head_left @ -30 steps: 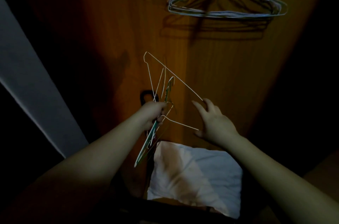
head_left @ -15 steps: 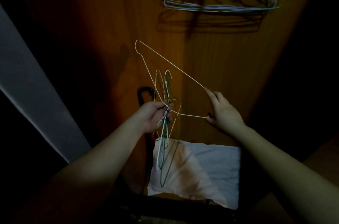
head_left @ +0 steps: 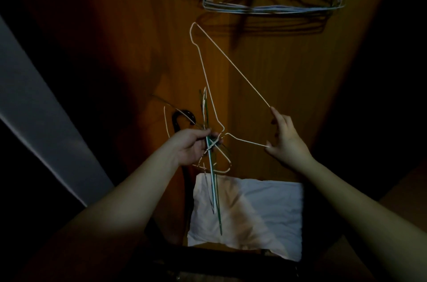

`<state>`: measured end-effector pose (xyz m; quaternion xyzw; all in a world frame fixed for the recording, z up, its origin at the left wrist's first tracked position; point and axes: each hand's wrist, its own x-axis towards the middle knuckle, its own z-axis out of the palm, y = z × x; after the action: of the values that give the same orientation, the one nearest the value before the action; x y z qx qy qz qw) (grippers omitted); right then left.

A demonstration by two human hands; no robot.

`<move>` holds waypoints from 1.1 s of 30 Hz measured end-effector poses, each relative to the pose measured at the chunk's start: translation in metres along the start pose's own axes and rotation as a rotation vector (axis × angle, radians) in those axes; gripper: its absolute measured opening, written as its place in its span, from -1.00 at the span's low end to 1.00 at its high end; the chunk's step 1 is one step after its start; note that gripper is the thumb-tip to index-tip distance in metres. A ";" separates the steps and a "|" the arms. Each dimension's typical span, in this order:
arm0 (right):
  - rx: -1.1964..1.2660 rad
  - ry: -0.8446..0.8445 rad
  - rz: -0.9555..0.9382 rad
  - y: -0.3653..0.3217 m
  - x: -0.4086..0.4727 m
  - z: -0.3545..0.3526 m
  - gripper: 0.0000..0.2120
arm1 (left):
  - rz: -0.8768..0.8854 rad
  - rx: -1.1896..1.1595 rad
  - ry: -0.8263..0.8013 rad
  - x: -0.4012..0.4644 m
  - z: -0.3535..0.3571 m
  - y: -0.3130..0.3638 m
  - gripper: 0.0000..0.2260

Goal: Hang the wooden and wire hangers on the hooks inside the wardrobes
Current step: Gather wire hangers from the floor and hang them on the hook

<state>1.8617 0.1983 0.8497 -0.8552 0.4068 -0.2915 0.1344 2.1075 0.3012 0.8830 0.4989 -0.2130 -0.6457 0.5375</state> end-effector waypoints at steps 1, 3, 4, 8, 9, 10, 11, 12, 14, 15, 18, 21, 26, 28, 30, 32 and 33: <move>0.022 -0.018 0.009 -0.001 -0.001 0.002 -0.03 | 0.007 -0.023 0.001 0.000 0.001 0.000 -0.88; 0.059 -0.059 0.019 -0.004 -0.004 0.006 -0.01 | 0.029 -0.051 0.014 0.001 0.003 0.000 -0.87; 0.075 -0.072 0.020 -0.005 -0.006 0.009 0.00 | 0.034 -0.055 0.019 0.002 0.004 -0.001 -0.86; 0.199 -0.021 0.089 -0.010 -0.008 0.018 0.03 | 0.042 -0.110 -0.012 0.005 0.009 -0.011 -0.83; 0.255 0.011 0.140 -0.012 -0.006 0.018 0.03 | 0.059 -0.120 -0.029 0.006 0.010 -0.014 -0.84; 0.307 0.036 0.191 -0.014 -0.005 0.017 0.03 | 0.076 -0.131 -0.031 0.007 0.011 -0.016 -0.85; 0.340 0.052 0.230 -0.017 -0.003 0.016 0.03 | 0.084 -0.151 -0.020 0.007 0.012 -0.018 -0.87; 0.348 0.061 0.252 -0.018 -0.003 0.015 0.03 | 0.087 -0.173 0.003 0.007 0.014 -0.019 -0.89; 0.336 0.075 0.256 -0.021 -0.002 0.013 0.03 | 0.098 -0.199 0.038 0.005 0.017 -0.021 -0.90; 0.332 0.078 0.258 -0.022 -0.003 0.012 0.03 | 0.101 -0.214 0.044 0.004 0.019 -0.023 -0.90; 0.347 0.048 0.316 -0.026 -0.008 0.009 0.04 | 0.108 -0.284 0.079 0.005 0.024 -0.030 -0.87; 0.396 -0.014 0.427 -0.032 -0.016 0.013 0.05 | 0.109 -0.334 0.158 0.011 0.023 -0.039 -0.90; 0.639 -0.143 0.646 -0.044 -0.035 0.029 0.06 | 0.077 -0.366 0.231 0.014 0.024 -0.060 -0.87; 0.846 -0.174 0.752 -0.054 -0.039 0.033 0.04 | 0.070 -0.362 0.231 0.012 0.025 -0.071 -0.89; 1.108 -0.168 0.884 -0.061 -0.039 0.035 -0.05 | 0.073 -0.300 0.219 0.010 0.026 -0.084 -0.90; 1.262 -0.203 0.988 -0.066 -0.036 0.033 -0.30 | 0.076 -0.212 0.222 0.009 0.027 -0.094 -0.91; 1.298 -0.246 1.017 -0.067 -0.034 0.031 -0.49 | 0.079 -0.168 0.225 0.008 0.028 -0.099 -0.91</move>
<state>1.9050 0.2674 0.8430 -0.3455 0.4771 -0.2764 0.7594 2.0356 0.3193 0.8111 0.5125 -0.1158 -0.5795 0.6230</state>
